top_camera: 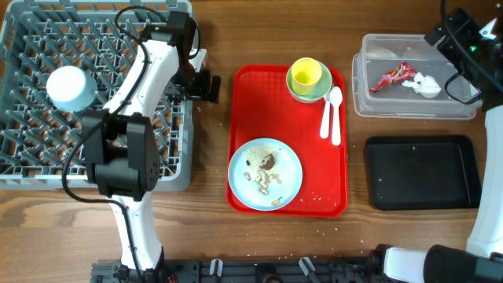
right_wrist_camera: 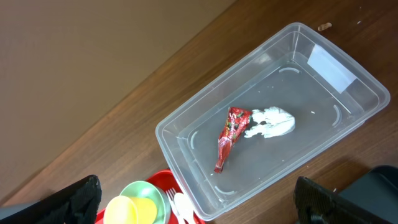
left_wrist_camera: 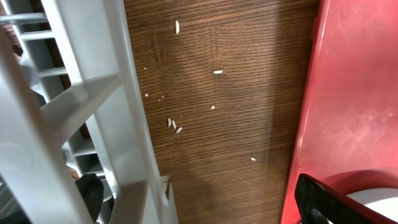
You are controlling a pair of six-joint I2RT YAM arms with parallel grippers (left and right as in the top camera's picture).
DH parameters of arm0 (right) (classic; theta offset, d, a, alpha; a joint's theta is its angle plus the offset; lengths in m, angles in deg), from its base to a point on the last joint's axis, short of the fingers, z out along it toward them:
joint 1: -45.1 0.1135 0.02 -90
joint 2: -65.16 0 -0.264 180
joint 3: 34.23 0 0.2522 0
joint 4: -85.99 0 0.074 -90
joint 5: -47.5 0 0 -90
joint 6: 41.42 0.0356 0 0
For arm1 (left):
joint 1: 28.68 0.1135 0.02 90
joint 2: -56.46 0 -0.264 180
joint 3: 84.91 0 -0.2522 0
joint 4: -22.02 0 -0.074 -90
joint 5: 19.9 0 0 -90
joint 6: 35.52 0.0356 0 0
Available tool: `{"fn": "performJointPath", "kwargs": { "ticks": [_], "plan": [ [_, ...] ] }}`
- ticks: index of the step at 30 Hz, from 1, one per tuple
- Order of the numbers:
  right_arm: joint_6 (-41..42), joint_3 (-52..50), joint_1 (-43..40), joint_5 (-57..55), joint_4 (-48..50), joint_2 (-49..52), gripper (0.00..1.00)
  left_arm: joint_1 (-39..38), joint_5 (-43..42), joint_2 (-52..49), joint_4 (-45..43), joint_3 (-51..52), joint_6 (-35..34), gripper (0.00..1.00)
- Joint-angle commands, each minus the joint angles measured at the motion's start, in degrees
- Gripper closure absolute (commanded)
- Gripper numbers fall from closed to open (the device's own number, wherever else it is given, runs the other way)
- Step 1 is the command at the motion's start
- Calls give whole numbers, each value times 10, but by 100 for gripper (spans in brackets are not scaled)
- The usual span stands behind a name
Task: Sort waste into correct bins and load items into the dishwasher rack
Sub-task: 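Move the left gripper back to the tray and grasp the yellow cup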
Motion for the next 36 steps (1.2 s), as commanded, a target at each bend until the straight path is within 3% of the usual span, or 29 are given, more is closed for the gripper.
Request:
{"fn": "performJointPath", "kwargs": {
  "ticks": [1,4,5,6,7,9,10,11,13,14,15,21,24,30,36],
  "plan": [
    [4,2,-2,-9,1,-3,0,0,-14,59,2,-41,-45,0],
    [3,2,-2,-9,1,-3,0,-1,-22,113,-6,-63,-54,1],
    [4,2,-2,-9,1,-3,0,-2,-57,138,-12,-64,-54,11],
    [4,2,-2,-9,1,-3,0,-2,-107,156,-17,-64,-54,11],
    [4,2,-2,-9,1,-3,0,-2,-179,168,-27,-64,-53,0],
    [4,2,-2,-9,1,-3,0,-10,-311,171,-61,-64,-53,0],
    [3,2,-2,-9,1,-3,0,-21,-336,166,-79,-64,-53,0],
    [4,2,-2,-9,1,-3,0,-49,-324,155,-111,-64,-53,10],
    [4,2,-2,-9,1,-3,0,-96,-299,128,-165,-63,-53,12],
    [4,2,-2,-9,1,-3,0,-125,-257,113,-191,-63,-54,26],
    [3,2,-2,-9,1,-3,0,-161,-181,92,-218,-63,-73,29],
    [3,2,-2,-9,1,-3,0,-315,134,-7,-318,-63,-75,29],
    [4,2,-2,-9,1,-3,0,-343,141,-42,-345,-63,-33,32],
    [4,2,-2,-9,1,-3,0,-327,142,-82,-381,-63,-29,37],
    [3,2,-2,-9,1,-3,0,-327,106,-90,-352,-63,-31,57]
  ]
}}
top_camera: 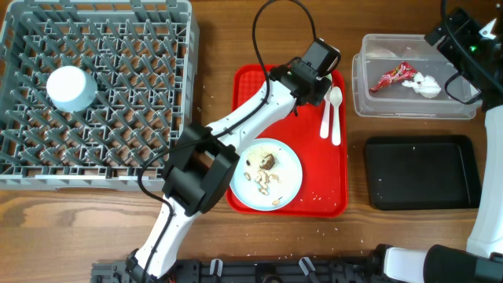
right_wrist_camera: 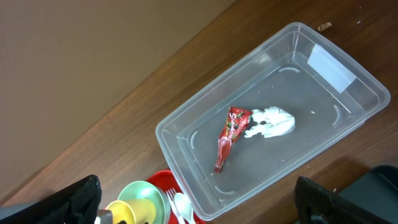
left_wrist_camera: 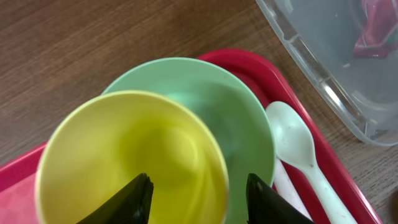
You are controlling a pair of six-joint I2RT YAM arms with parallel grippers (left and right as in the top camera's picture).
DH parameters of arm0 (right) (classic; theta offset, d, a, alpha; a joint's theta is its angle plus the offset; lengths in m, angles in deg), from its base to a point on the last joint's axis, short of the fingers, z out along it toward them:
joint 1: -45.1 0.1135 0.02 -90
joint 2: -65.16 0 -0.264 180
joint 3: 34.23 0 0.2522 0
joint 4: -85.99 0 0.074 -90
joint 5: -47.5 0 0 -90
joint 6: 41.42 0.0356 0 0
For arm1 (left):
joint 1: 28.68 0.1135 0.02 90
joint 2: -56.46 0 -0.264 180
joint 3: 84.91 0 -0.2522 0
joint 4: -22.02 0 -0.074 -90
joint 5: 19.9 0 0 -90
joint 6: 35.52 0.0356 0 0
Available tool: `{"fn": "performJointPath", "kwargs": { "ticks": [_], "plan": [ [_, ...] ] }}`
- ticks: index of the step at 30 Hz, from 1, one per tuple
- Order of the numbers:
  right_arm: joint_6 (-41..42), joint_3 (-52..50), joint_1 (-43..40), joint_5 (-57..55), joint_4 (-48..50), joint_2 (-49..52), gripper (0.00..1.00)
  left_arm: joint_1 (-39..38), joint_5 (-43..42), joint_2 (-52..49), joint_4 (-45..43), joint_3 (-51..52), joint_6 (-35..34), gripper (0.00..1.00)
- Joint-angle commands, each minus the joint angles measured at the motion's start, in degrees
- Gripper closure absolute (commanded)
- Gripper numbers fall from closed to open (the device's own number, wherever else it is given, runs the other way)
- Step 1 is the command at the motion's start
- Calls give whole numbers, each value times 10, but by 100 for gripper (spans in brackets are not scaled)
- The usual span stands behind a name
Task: Sort waste into correct bins and load items into the dishwasher rack
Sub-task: 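Move the left gripper back to the tray and grasp the yellow cup, then place the yellow cup upside down in the dish rack with left gripper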
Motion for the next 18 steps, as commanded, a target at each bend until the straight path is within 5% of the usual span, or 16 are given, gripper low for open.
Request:
{"fn": "performJointPath", "kwargs": {
  "ticks": [1,2,3,7,10,16,18],
  "plan": [
    [3,1,-2,-10,1,-3,0,-3,-23,-13,0,-3,2,73],
    [4,1,-2,-10,1,-3,0,-3,-23,-11,-3,-3,2,92],
    [4,1,-2,-10,1,-3,0,-3,-23,-6,-3,-3,2,96],
    [4,1,-2,-10,1,-3,0,5,-23,77,-2,-3,-76,96],
    [4,1,-2,-10,1,-3,0,96,-42,209,17,-3,-233,96],
    [4,1,-2,-10,1,-3,0,467,-466,207,15,-3,-298,96],
    [4,1,-2,-10,1,-3,0,563,-545,169,5,-3,-298,96]
  ]
}}
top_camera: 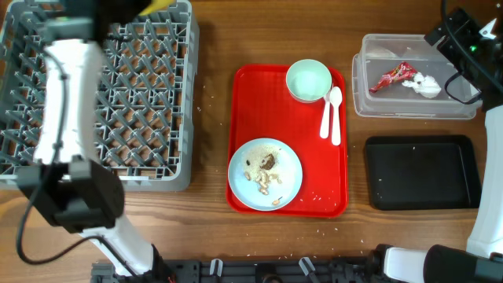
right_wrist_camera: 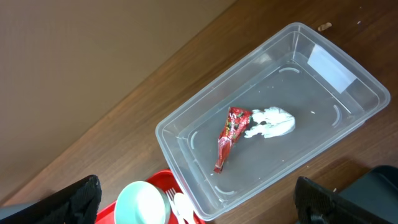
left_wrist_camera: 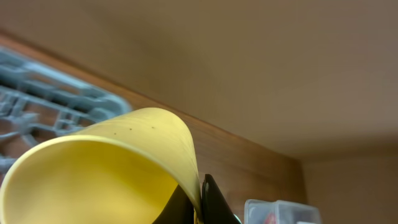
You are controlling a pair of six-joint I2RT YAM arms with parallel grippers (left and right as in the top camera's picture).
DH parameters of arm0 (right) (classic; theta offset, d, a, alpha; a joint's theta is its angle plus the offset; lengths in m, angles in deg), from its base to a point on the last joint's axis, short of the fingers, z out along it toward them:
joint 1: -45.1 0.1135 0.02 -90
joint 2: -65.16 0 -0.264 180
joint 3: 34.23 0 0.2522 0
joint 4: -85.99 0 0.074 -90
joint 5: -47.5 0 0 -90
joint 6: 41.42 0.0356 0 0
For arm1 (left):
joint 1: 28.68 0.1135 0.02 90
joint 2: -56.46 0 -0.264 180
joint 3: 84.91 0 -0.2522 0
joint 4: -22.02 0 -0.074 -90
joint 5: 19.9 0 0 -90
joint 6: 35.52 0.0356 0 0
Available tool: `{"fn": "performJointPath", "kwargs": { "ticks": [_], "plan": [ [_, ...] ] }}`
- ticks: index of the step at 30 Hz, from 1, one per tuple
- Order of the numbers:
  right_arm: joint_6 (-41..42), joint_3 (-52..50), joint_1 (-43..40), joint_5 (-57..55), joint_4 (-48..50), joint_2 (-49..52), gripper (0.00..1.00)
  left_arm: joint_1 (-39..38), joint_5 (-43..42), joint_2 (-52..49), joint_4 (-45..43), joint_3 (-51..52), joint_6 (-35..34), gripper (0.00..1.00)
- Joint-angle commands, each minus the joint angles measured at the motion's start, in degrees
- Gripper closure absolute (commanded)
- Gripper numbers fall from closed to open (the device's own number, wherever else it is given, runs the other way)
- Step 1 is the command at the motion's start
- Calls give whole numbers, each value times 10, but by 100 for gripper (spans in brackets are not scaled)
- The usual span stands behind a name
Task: Sort waste into correct bins and load items into the dishwasher rack
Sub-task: 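Place the yellow cup upside down in the dish rack with left gripper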
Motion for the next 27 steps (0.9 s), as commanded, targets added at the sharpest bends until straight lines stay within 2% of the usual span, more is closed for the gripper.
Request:
{"fn": "performJointPath", "kwargs": {
  "ticks": [1,4,7,11,22,24,27],
  "plan": [
    [3,1,-2,-9,1,-3,0,129,-242,-71,-26,4,-18,96],
    [4,1,-2,-9,1,-3,0,198,-420,-151,-132,4,-22,96],
    [3,1,-2,-9,1,-3,0,216,-405,-197,-132,4,-39,96],
    [4,1,-2,-9,1,-3,0,216,-382,-243,-141,4,-128,96],
    [4,1,-2,-9,1,-3,0,179,-346,-249,-141,4,-139,96],
    [4,1,-2,-9,1,-3,0,179,-323,-250,-134,4,-135,96],
    [4,1,-2,-9,1,-3,0,189,-227,-250,-61,4,-120,96]
  ]
}}
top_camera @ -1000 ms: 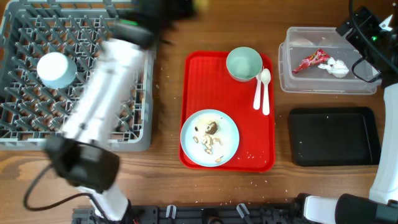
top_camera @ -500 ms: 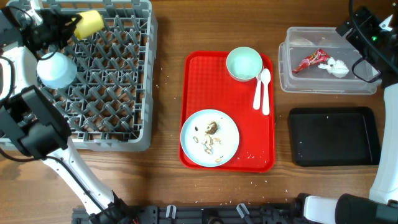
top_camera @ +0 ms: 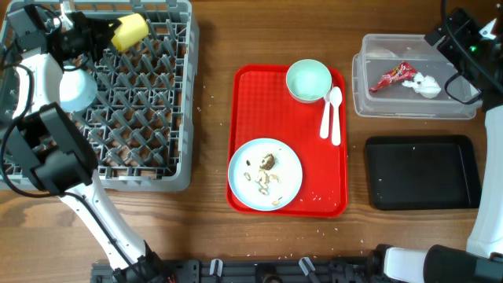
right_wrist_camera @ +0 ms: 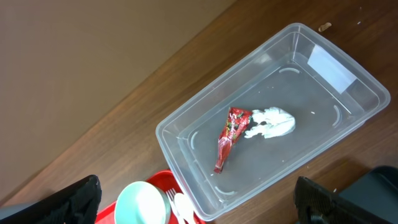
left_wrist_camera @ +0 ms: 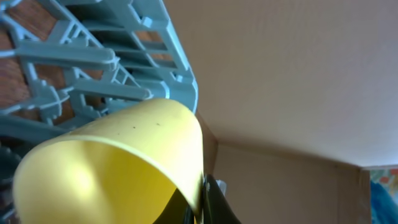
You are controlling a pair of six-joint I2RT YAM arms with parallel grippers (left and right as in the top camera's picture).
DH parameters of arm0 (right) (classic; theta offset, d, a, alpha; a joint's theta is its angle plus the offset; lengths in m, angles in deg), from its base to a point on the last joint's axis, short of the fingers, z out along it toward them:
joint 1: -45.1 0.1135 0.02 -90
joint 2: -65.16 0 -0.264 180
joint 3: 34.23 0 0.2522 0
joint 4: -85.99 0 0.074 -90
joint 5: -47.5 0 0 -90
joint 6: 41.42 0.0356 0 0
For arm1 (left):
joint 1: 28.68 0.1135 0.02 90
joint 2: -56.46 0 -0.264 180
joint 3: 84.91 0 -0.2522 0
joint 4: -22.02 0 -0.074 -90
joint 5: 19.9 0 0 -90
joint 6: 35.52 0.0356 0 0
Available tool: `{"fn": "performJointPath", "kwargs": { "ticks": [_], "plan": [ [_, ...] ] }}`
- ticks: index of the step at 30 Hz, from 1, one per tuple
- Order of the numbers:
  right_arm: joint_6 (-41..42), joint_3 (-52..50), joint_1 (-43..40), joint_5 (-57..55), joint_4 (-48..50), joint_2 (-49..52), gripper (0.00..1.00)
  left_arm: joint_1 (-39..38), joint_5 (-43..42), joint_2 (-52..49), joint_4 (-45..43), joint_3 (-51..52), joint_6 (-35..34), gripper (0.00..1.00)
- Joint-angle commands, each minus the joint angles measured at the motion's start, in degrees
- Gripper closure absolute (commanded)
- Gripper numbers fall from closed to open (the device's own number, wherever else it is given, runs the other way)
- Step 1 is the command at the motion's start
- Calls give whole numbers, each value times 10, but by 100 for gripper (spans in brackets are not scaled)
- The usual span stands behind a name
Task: Sort waste into correct bins and load items into the dishwasher rack
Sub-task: 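Place the yellow cup upside down in the dish rack with left gripper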
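My left gripper is shut on the rim of a yellow cup, held on its side over the far part of the grey dishwasher rack. In the left wrist view the yellow cup fills the lower frame, its rim pinched between the fingers. A pale blue cup sits upside down in the rack. The red tray carries a green bowl, a white spoon and fork and a plate with food scraps. My right gripper hangs open high above the clear bin.
The clear bin holds a red wrapper and a white tissue. A black bin lies in front of it. Rice grains dot the wood between rack and tray.
The left gripper with the yellow cup has moved from over the rack's far edge to a little nearer and further left. The pale blue cup shows again. The right arm is unchanged.
The left gripper was first by the rack's right edge while the yellow cup stood in the green bowl. Then its fingers were at the cup on the tray. Then the bowl stood empty and the cup was held over the rack's far edge, where it remains gripped.
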Motion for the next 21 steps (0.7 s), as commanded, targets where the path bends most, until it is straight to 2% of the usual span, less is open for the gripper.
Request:
{"fn": "performJointPath", "kwargs": {
  "ticks": [1,4,5,6,7,9,10,13,16,17,18,20,21],
  "plan": [
    [4,1,-2,-9,1,-3,0,17,103,-12,47,6,16,96],
    [4,1,-2,-9,1,-3,0,52,95,-12,59,6,16,95],
    [4,1,-2,-9,0,-3,0,65,95,-12,63,6,16,90],
    [4,1,-2,-9,0,-3,0,75,95,-12,67,6,16,76],
    [3,1,-2,-9,1,-3,0,83,95,-12,72,6,25,54],
    [4,1,-2,-9,1,-3,0,94,95,-12,88,6,79,31],
    [3,1,-2,-9,1,-3,0,100,95,-12,102,6,92,28],
    [4,1,-2,-9,1,-3,0,115,95,7,124,6,91,28],
    [4,1,-2,-9,1,-3,0,116,95,57,124,5,92,35],
    [4,1,-2,-9,1,-3,0,105,95,86,124,5,110,48],
    [4,1,-2,-9,0,-3,0,92,96,104,130,6,132,68],
    [3,1,-2,-9,0,-3,0,46,113,132,146,6,173,94],
    [4,1,-2,-9,1,-3,0,19,139,136,150,6,185,96]
  ]
}}
